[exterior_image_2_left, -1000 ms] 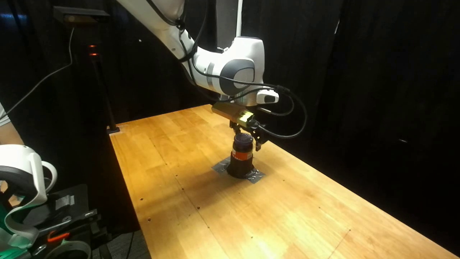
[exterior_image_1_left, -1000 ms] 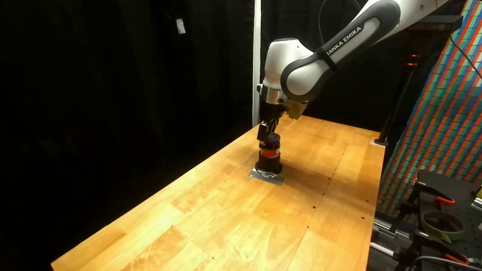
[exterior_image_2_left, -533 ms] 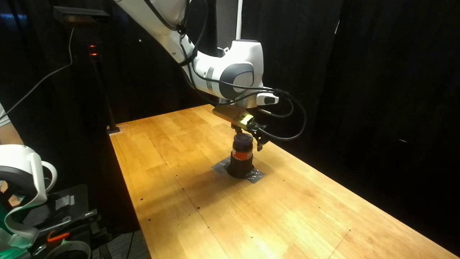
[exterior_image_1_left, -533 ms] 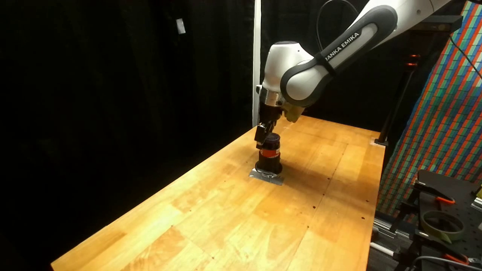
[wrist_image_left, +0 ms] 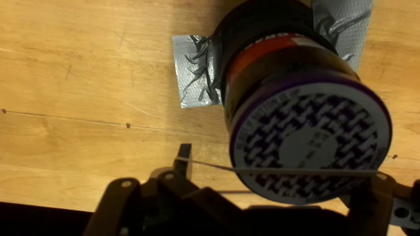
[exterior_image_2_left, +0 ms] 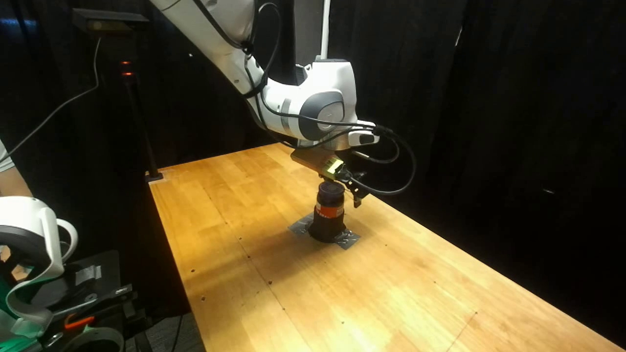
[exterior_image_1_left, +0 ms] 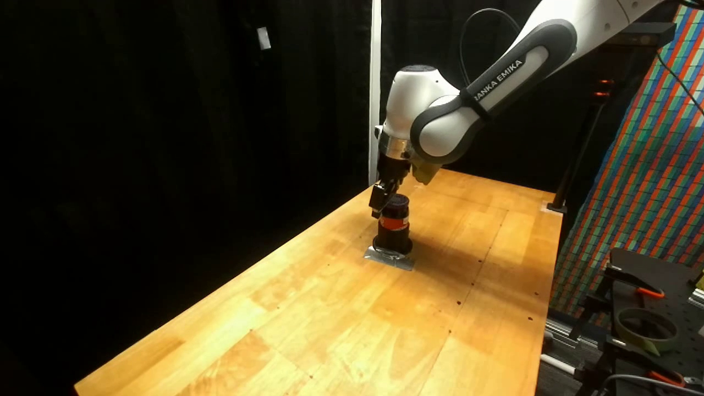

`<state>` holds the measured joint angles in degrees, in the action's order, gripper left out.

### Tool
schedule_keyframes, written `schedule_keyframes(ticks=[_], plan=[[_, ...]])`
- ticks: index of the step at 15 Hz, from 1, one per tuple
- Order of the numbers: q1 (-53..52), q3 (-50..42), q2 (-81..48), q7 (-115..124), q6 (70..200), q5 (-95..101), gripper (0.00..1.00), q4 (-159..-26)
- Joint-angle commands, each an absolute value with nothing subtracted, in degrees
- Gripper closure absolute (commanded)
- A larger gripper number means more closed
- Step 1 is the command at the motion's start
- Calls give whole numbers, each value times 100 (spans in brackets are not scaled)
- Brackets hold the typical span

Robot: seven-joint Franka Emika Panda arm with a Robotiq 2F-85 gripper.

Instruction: Wrap the band over the bottom of the brown coffee cup

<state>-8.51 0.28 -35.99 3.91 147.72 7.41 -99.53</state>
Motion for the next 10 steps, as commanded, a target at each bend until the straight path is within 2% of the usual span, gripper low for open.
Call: schedule_keyframes(ticks=[1,10], plan=[[-736,175,-3479,225,14549,590,0,-10063],[-282,519,-2853,-372,13788,-27,0,-10663]])
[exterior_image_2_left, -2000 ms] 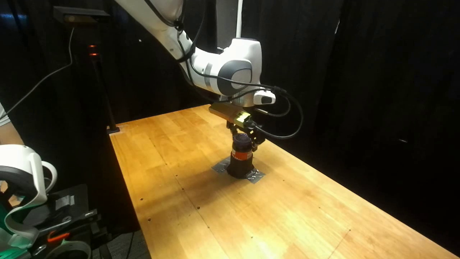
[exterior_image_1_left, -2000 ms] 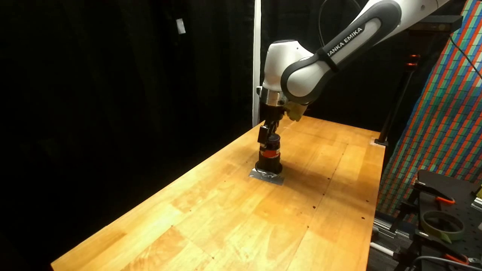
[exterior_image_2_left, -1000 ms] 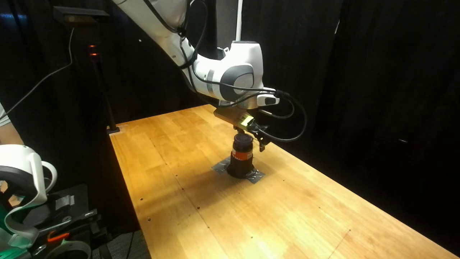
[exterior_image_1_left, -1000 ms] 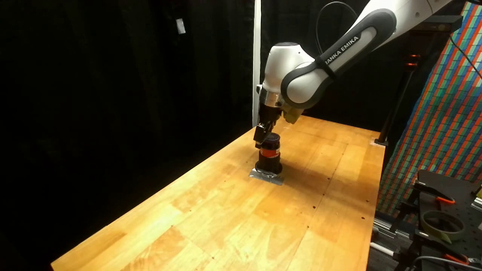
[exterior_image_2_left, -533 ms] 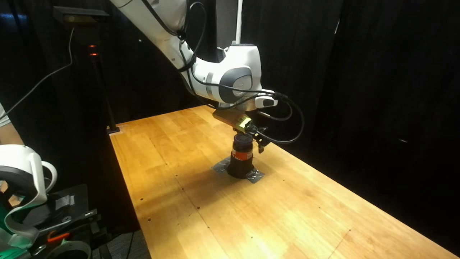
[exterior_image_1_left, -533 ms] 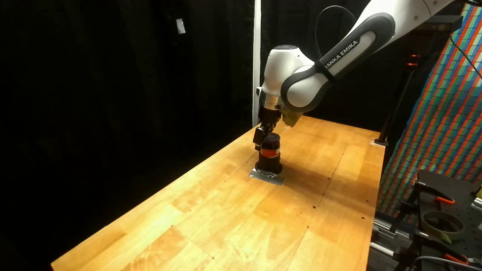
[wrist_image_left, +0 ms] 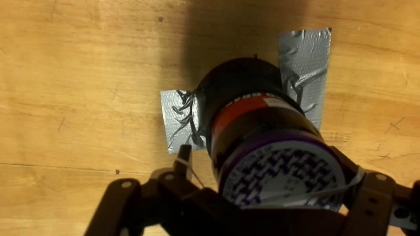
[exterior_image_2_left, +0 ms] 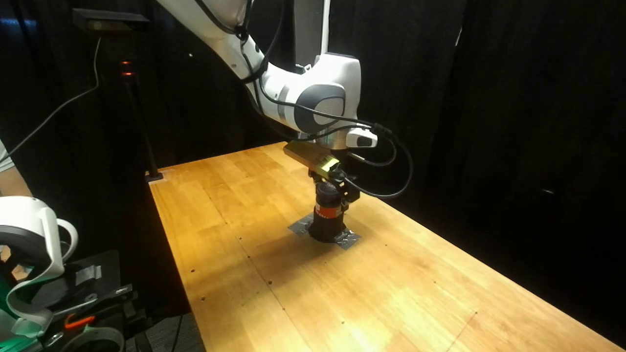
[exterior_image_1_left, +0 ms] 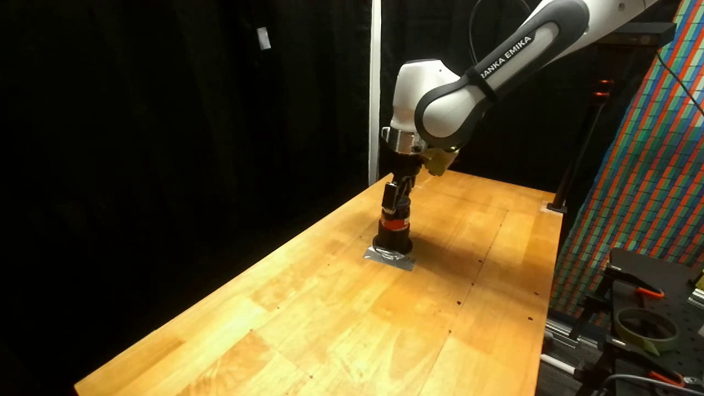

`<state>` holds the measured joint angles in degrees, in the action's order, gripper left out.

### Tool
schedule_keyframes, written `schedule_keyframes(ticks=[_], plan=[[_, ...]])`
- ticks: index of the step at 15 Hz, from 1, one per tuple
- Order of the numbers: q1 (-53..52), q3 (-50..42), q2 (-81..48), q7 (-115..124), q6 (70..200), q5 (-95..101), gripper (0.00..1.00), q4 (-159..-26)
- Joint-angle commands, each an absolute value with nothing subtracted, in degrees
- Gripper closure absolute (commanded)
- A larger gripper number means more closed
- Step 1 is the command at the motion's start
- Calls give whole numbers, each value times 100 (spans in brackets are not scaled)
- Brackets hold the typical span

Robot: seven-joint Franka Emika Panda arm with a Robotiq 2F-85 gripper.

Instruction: Wrap the band over the bottom of the brown coffee cup

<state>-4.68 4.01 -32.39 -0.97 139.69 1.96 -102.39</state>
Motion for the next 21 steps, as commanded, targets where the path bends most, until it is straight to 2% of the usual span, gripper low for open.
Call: schedule_keyframes(ticks=[1,9,10,11,12,18,19,21], plan=[[-254,535,-2798,-413,13795,-79,0,-10754],[-206,534,-2415,-558,13883,-196,0,-11455],[-228,510,-2361,-529,13988,-152,25,-11560],[-247,491,-2299,-513,14090,-110,26,-11661],[-255,486,-2229,-501,14216,-97,32,-11775],[-272,491,-1743,-604,15415,60,81,-12664],[-262,499,-1715,-663,15650,63,86,-12785],[-267,511,-1674,-751,16202,88,90,-13032]])
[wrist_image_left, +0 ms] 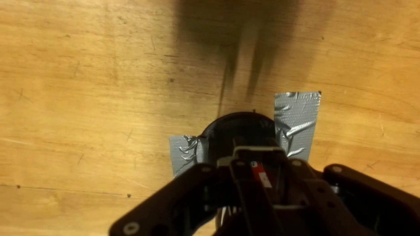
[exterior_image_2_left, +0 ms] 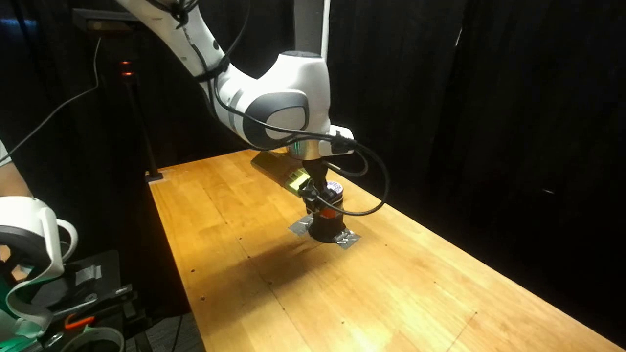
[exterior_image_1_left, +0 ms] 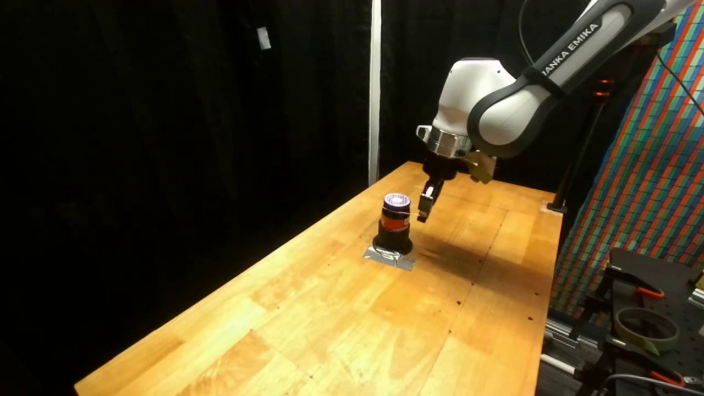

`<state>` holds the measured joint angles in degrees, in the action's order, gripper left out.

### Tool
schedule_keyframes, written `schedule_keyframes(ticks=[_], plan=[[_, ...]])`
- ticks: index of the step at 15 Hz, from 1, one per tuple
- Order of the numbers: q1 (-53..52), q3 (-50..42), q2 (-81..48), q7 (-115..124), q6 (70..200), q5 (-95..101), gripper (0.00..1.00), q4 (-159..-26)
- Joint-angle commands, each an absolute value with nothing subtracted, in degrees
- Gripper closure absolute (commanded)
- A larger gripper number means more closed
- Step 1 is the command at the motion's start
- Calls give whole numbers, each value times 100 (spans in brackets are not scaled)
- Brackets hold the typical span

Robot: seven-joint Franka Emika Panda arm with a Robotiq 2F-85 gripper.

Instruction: Wrap the band over the bottom of the brown coffee cup

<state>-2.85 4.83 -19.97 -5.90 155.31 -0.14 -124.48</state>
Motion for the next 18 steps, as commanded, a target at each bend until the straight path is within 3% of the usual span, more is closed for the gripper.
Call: schedule_keyframes(ticks=[1,8,18], plan=[[-285,507,-1695,-758,16536,119,91,-13136],[-230,553,-1937,-612,18729,169,87,-13674],[349,1159,-1905,-582,19943,388,88,-14295]])
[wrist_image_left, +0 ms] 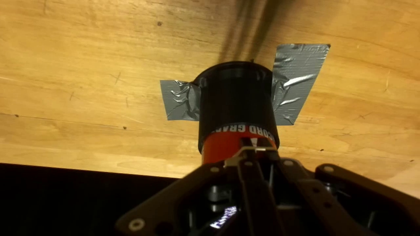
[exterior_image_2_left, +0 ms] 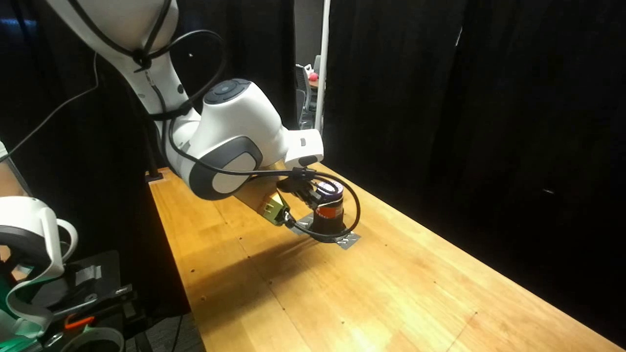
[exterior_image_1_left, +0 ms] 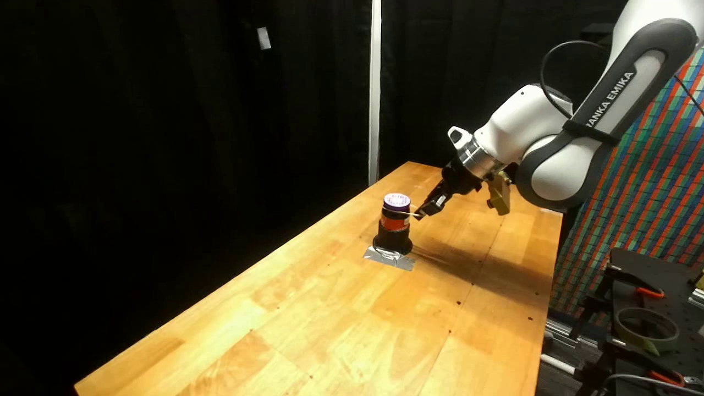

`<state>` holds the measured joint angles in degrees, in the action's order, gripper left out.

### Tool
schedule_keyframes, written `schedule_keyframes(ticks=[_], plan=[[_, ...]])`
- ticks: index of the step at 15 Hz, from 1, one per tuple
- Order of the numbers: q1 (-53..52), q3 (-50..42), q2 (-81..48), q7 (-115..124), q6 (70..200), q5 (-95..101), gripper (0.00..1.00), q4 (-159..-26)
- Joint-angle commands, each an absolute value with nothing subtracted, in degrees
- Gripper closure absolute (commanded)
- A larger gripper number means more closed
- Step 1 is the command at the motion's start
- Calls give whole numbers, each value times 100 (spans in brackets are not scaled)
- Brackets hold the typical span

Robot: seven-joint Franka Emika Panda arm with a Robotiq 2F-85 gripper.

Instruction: Wrap the band over the bottom of the brown coffee cup

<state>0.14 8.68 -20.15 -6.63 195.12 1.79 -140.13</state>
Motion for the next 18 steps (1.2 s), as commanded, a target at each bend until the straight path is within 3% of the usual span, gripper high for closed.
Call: schedule_keyframes(ticks=[1,7,18], plan=[[413,1205,-1904,-573,20120,418,88,-14353],[-45,523,-1968,-619,21308,377,87,-14645],[151,584,-2240,291,22794,764,88,-14890]])
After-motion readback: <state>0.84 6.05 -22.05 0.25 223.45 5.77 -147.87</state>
